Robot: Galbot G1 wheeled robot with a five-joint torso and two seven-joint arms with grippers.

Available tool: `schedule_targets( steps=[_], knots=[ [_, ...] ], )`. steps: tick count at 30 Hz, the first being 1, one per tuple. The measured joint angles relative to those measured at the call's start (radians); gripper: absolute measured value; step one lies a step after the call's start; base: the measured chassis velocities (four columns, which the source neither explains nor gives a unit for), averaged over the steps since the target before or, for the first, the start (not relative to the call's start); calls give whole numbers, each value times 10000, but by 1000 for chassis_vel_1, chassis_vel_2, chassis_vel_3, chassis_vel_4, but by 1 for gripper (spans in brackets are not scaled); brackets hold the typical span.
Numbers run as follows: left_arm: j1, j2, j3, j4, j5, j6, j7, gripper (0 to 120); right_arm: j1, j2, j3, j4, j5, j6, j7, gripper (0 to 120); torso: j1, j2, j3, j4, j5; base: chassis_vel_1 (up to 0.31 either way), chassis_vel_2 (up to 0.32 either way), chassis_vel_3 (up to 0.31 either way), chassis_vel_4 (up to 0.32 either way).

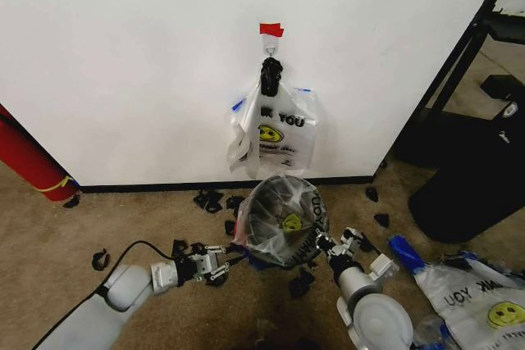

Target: Pick up the garbage bag from the wall and place it over the trash bin.

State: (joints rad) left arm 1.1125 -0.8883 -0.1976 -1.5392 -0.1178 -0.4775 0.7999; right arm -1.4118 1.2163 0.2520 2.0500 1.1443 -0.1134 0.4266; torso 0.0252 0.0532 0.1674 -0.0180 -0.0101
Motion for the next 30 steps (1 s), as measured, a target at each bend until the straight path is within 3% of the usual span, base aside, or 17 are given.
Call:
schedule_targets(
  steps=[3, 5, 10, 13, 14, 16, 18, 20, 21, 23, 26, 28, 30],
  knots=[
    [-232, -22, -398, 116, -1084, -96, 2323, 52, 160, 96, 51, -348, -51, 133, 20, 0, 0, 0, 0, -3, 2, 0, 0, 0, 0],
    [-256, -23, -571, 129, -1434, -79, 3292, 61, 212, 141, 57, -480, -123, 250, -2, 0, 0, 0, 0, -2, 2, 0, 0, 0, 0],
    [-186, -18, -803, 122, -1837, 106, 4267, 72, 267, 201, 51, -642, -280, 465, -106, 0, 0, 0, 0, 0, 1, 0, 0, 0, 0],
    [-6, 70, -940, -118, -3537, 523, 4209, 89, 306, 304, -142, -1091, -1561, 1523, -631, 0, 0, 0, 0, 0, 0, 0, 0, 0, 0],
    [-6, 70, -940, -118, -3537, 523, 4209, 89, 306, 304, -142, -1091, -1561, 1523, -631, 0, 0, 0, 0, 0, 0, 0, 0, 0, 0],
    [136, 155, -848, -524, -4460, 688, 3222, 95, 281, 334, -274, -1214, -2202, 1931, -824, 0, 0, 0, 0, -1, 2, 0, 0, 0, 0],
    [392, 245, -536, -1342, -5268, 907, 1325, 98, 242, 371, -456, -1329, -2997, 2355, -997, 0, 0, 0, 0, 0, 3, 0, 0, 0, 0],
    [714, 265, -104, -2647, -5908, 1530, -1323, 94, 233, 426, -657, -1531, -4082, 2903, -1256, 0, 0, 0, -1, -2, 2, 0, 0, 0, 0],
    [714, 265, -104, -2647, -5908, 1530, -1323, 94, 233, 426, -657, -1531, -4082, 2903, -1256, 0, 0, 0, -1, -2, 2, 0, 0, 0, 0],
    [956, 237, 523, -3803, -6196, 2191, -3446, 90, 251, 485, -781, -1732, -4949, 3325, -1449, 0, 0, 0, 0, 0, 5, 0, 0, 0, 0],
    [1170, 198, 1271, -4721, -6218, 2745, -5354, 84, 284, 552, -881, -1865, -5634, 3637, -1493, 0, 0, 0, 0, -2, 1, 0, 0, 0, 0],
    [1400, 194, 2037, -5698, -5669, 3648, -7227, 72, 330, 625, -1002, -2022, -6310, 3878, -1490, 0, 0, 0, -1, 0, 3, 0, 0, 0, 0],
    [1416, 196, 2112, -5786, -5549, 3772, -7417, 70, 336, 635, -1018, -2043, -6387, 3896, -1488, 0, 0, 0, -1, 0, 3, 0, 0, 0, 0]
  ],
)
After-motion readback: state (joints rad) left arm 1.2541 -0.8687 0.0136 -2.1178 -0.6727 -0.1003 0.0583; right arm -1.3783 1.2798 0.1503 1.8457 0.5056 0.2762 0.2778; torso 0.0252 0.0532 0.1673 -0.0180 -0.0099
